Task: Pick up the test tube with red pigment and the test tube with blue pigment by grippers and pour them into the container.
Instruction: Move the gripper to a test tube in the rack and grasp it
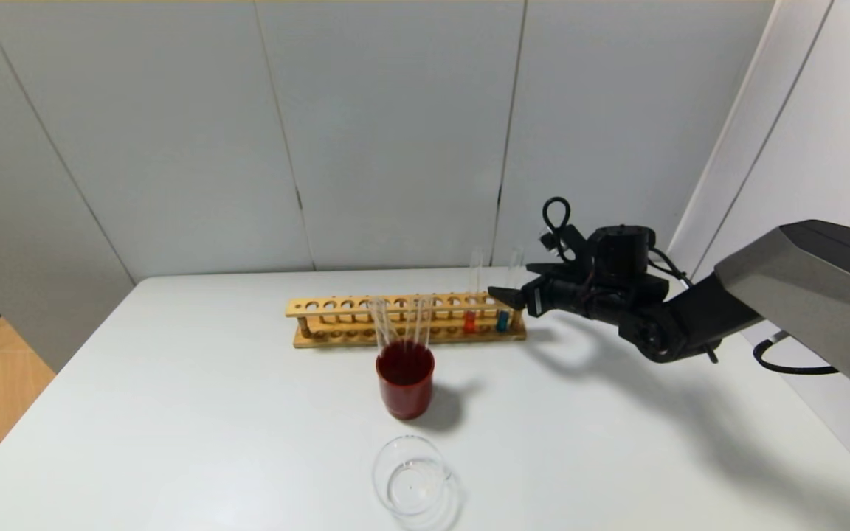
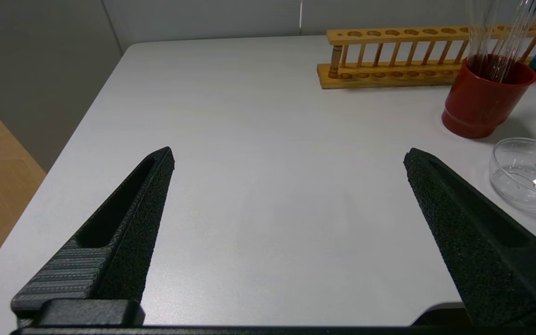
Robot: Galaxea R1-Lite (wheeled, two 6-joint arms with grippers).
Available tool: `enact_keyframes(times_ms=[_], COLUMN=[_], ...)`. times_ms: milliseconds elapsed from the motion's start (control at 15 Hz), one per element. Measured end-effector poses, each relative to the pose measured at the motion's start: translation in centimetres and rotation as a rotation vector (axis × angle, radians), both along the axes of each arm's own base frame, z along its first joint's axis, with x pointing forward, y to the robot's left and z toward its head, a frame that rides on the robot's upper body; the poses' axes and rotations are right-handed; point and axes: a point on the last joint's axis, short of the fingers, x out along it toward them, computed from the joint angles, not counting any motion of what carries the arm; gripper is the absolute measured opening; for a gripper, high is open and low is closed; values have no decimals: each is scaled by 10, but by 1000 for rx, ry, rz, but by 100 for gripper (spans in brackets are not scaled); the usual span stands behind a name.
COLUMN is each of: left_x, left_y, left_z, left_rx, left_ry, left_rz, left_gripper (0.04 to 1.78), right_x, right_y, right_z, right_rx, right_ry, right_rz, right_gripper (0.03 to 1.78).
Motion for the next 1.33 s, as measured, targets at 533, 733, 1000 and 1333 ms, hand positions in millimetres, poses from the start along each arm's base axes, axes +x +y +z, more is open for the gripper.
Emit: enact_keyframes(times_ms=[533,733,1000,1333], left_x=[0,0,0,0], left_y=[0,0,0,0], left_z=[0,0,0,0], left_rx=[0,0,0,-1], left_ry=[0,0,0,0], left_rz=[0,0,0,1], left_gripper=[175,175,175,175], right_x=[-1,-1,-1,0], right_y=[11,11,10,11], right_z=[-7,-7,-6,-7], right_rx=[-5,-5,-4,-3], right_ry=[6,6,5,1], right_rz=[24,22,21,21], right_gripper=[174,174,174,174])
